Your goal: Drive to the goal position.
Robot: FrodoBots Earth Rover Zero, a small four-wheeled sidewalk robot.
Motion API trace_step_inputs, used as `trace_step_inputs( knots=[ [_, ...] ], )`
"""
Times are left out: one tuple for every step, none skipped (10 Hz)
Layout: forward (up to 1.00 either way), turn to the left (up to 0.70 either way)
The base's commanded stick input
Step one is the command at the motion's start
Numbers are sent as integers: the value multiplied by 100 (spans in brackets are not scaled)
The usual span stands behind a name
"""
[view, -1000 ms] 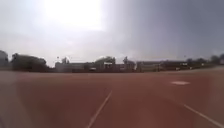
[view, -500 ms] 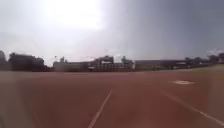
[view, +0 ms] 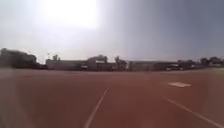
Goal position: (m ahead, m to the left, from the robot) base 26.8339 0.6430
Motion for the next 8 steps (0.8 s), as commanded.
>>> trace_step_inputs(
  knots=[
    [70,0],
    [70,0],
    [70,0],
    [70,0],
    [70,0],
    [70,0],
    [70,0],
    [70,0]
  ],
)
